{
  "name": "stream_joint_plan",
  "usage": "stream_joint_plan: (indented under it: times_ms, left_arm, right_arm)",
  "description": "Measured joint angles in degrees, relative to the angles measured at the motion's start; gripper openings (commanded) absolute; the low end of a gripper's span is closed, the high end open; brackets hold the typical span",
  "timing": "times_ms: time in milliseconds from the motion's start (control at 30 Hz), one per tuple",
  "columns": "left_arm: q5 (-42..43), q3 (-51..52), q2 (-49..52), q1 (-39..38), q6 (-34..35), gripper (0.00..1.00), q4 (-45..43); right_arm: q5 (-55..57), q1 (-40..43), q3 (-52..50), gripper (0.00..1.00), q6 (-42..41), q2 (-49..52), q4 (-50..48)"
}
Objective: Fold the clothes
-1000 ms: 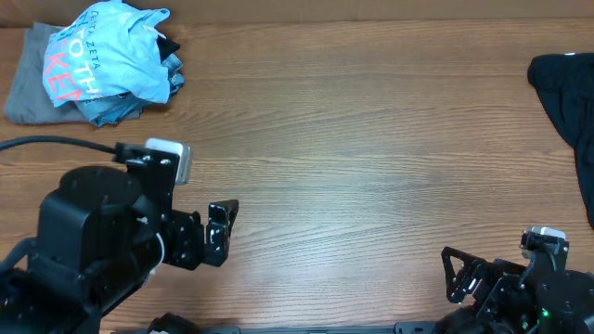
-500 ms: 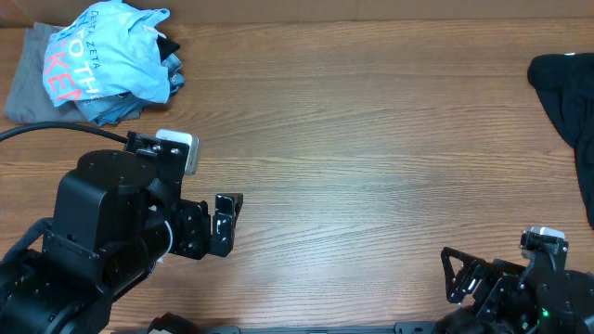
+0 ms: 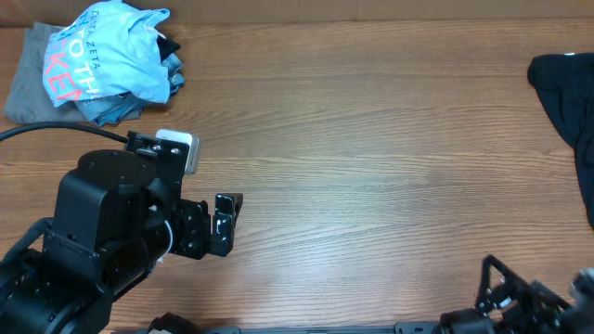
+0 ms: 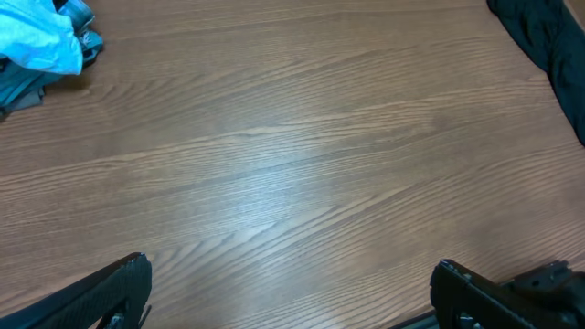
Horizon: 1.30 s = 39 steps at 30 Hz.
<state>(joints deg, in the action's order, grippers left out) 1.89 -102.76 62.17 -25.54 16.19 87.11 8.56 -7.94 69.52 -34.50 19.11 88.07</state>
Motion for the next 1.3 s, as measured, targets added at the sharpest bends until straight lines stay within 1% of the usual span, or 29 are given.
stream_joint_plan:
  times_ms: [100, 200, 267, 333, 433, 467, 600, 800, 1033, 1300]
  left_arm:
    - [0.0, 0.0, 0.0, 0.0, 0.0, 1.0, 0.0]
    - [0.0, 0.0, 0.0, 0.0, 0.0, 1.0, 0.0]
    - [0.0, 0.0, 0.0, 0.0, 0.0, 1.0, 0.0]
    - [0.0, 0.1, 0.0, 0.0, 0.0, 1.0, 0.0]
    - [-0.1, 0.2, 0.0, 0.0, 0.0, 1.0, 0.0]
    - [0.0, 0.2, 0.0, 0.0, 0.0, 1.0, 0.0]
    - [0.0, 0.3, 0.0, 0.0, 0.0, 1.0, 0.0]
    - [-0.1, 0.3, 0.0, 0.0, 0.0, 1.0, 0.0]
    - [-0.1, 0.3, 0.0, 0.0, 0.0, 1.0, 0.0]
    - [-0.1, 0.3, 0.0, 0.0, 0.0, 1.0, 0.0]
  right_arm:
    - [1.1, 2.1, -0.4, 1.0, 0.0, -3.1, -2.2]
    - [2.0, 3.4, -2.8, 1.0, 2.1, -4.5, -7.5]
    - [2.3, 3.9, -6.5, 1.0, 4.2, -5.3, -13.6]
    - [2.1, 4.2, -10.8, 1.0, 6.2, -6.4, -19.1]
    - [0.8, 4.2, -20.4, 1.0, 9.4, -9.6, -30.6]
    - [0.1, 4.3, -24.1, 1.0, 10.2, -12.4, -34.1]
    - [-2.1, 4.8, -34.5, 1.0, 11.2, -16.8, -44.3]
    - [-3.8, 4.9, -46.2, 1.0, 12.6, -18.1, -60.1]
    - [-5.6, 4.9, -52.4, 1.0, 15.0, -18.2, -72.7]
    - [-8.1, 4.9, -52.7, 1.0, 20.3, -18.2, -77.0]
